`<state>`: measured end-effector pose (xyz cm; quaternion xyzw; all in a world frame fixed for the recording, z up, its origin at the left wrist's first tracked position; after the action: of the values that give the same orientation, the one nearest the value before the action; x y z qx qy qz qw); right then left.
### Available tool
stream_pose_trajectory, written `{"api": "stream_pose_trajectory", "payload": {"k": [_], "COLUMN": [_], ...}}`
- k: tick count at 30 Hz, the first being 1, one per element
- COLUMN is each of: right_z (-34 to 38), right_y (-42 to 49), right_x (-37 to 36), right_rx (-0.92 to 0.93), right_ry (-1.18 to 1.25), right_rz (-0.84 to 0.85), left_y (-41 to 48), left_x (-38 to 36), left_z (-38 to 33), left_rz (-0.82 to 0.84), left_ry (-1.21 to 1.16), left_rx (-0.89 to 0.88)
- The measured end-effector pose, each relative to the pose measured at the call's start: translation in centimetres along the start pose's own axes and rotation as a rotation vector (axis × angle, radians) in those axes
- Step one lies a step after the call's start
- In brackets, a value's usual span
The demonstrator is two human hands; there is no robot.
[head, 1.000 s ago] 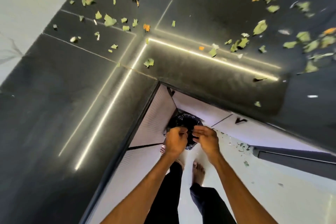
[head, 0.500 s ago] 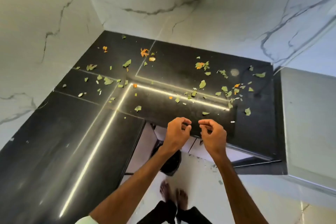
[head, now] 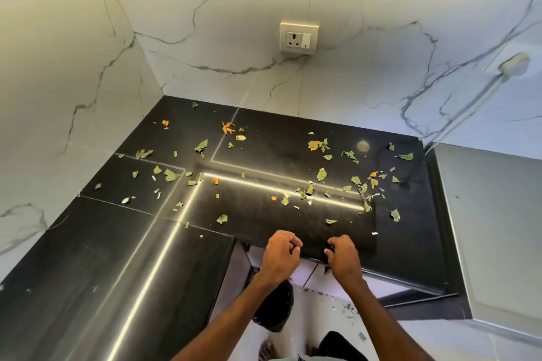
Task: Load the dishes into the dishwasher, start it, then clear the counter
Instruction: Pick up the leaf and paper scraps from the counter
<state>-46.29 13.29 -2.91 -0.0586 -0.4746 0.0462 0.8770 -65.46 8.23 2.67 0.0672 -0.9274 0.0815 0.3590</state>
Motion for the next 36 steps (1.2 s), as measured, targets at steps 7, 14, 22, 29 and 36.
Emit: {"api": "stream_pose_trajectory", "payload": {"k": [7,14,22,29,36], "right_z": [-0.1,-4.1,-10.7,-14.4,-17.1], "right_y": [3.3,8.8,13.7,17.1,17.6], "right_x": [0.3,5.3,12.3,14.7,14.7], "right_rx": [0.065,0.109,0.158,0.161,0.039], "right_ry": [-0.073,-0.035,0.002,0.137,0.040], "right_rz": [0.051,0.167,0.099,0.080,0.182], "left_y": [3.9,8.8,10.6,8.8,9.3], "left_x": [-0.9,-4.6,-11.3,-14.3,-15.0], "left_z": [-1.6,-5.6,-10.1,-9.9,-9.9], "left_rz": [0.046,0.034,-0.042,-0.086,-0.118], "left_ry": [0.026,0.002,0.172,0.348,0.325], "left_rx": [0.046,0.096,0.058,0.154,0.138]}}
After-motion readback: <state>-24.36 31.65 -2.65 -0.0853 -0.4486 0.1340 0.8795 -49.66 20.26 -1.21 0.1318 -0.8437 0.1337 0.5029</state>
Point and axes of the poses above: each hand's wrist, its own y-axis towards the middle knuckle, its own x-axis out of the back of the hand, z = x × y, the point moved 3 cm from there along y, towards the middle knuckle, and after that the axes turned 3 degrees about -z, right-handed, at the moved point
